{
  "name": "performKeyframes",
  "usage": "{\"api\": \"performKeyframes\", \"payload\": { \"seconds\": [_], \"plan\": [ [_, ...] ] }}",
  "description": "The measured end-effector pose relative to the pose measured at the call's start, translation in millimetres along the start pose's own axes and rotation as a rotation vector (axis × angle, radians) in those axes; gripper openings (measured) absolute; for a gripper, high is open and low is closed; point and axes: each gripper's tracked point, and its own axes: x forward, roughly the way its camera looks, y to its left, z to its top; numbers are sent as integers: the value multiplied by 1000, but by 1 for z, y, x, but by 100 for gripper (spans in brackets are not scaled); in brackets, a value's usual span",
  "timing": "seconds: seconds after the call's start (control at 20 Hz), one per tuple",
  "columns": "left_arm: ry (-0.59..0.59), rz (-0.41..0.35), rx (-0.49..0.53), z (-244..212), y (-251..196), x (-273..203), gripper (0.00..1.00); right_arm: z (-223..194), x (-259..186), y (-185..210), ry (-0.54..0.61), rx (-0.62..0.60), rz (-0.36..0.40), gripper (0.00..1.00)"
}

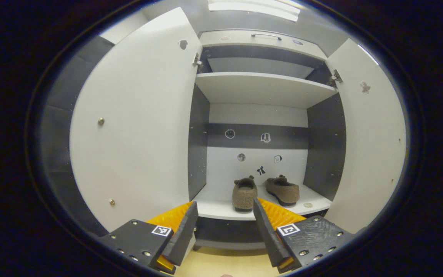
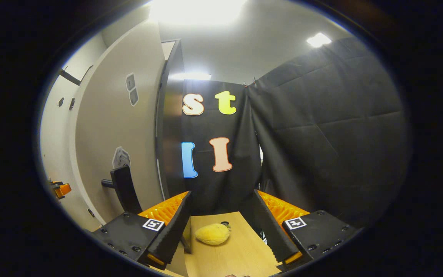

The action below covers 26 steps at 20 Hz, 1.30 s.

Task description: Grab one shoe with the right hand and put it into the shoe cabinet, grab the other shoe with the left hand and put it into the shoe cabinet; then close the right door with the right hand and the left door with the left hand.

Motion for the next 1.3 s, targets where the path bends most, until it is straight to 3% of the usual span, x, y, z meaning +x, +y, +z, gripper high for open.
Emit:
{"api": "performKeyframes", "payload": {
  "seconds": [0.1,0.15,0.2,0.3,0.55,0.75,1.1,1.15,1.2,1.3],
  "plan": [
    [10,6,16,1,3,1,83,-1,-4,7,2,6,24,98],
    [14,11,26,4,4,-2,84,-2,-5,9,10,4,32,92],
    [15,11,34,9,3,-4,83,-5,-6,13,20,4,43,98],
    [9,8,36,18,4,-9,83,-7,-9,24,42,13,64,98],
    [16,-32,-48,16,10,-15,84,-3,-14,28,24,-17,21,95],
    [17,-46,-7,7,12,-44,83,-4,-22,43,25,-32,6,95],
    [26,-109,-33,-4,17,-67,84,-8,-31,120,13,-18,113,95],
    [21,-115,-31,-3,18,-70,84,-7,-33,131,6,-27,131,91],
    [18,-113,-26,-3,20,-73,83,-6,-33,141,-3,-41,138,95],
    [15,-105,-29,-2,28,-81,83,-6,-30,158,-13,-51,154,91]
  ]
}}
